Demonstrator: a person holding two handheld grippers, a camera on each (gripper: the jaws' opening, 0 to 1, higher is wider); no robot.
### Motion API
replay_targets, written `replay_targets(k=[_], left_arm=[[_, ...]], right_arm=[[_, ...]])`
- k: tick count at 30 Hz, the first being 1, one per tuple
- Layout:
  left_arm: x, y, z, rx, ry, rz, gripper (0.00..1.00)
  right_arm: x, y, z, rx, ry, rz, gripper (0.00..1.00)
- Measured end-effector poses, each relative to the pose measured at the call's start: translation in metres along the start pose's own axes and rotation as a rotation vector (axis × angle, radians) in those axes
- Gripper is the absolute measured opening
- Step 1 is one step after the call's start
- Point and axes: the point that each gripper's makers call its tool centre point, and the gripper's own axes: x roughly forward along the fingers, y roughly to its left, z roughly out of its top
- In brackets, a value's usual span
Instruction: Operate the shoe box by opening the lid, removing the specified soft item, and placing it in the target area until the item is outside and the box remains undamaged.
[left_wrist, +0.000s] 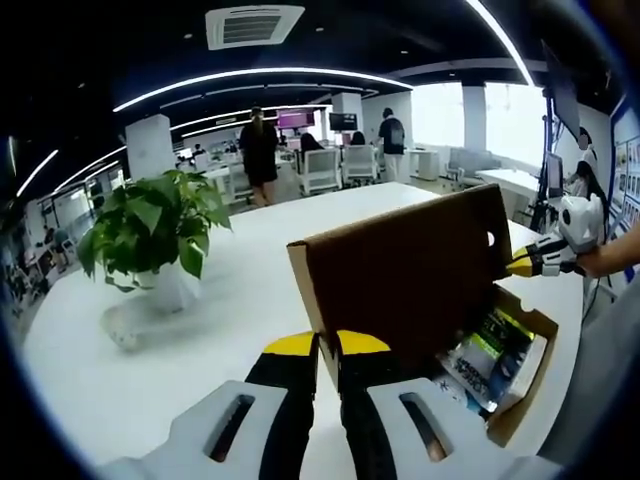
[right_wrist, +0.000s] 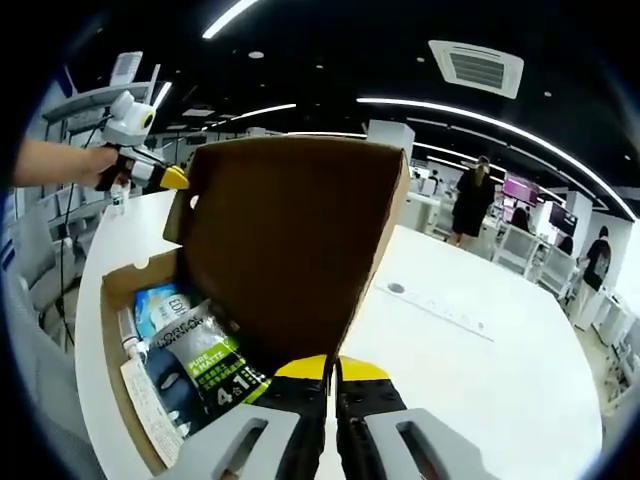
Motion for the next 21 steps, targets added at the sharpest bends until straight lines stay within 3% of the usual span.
replay_targets(k=[21], left_arm=[[0.004, -0.016, -0.061, -0.042, 0.101, 0.009, 0.03]], right_arm=[[0.004, -0.003, 0.003, -0.006, 0.010, 0.008, 0.00]])
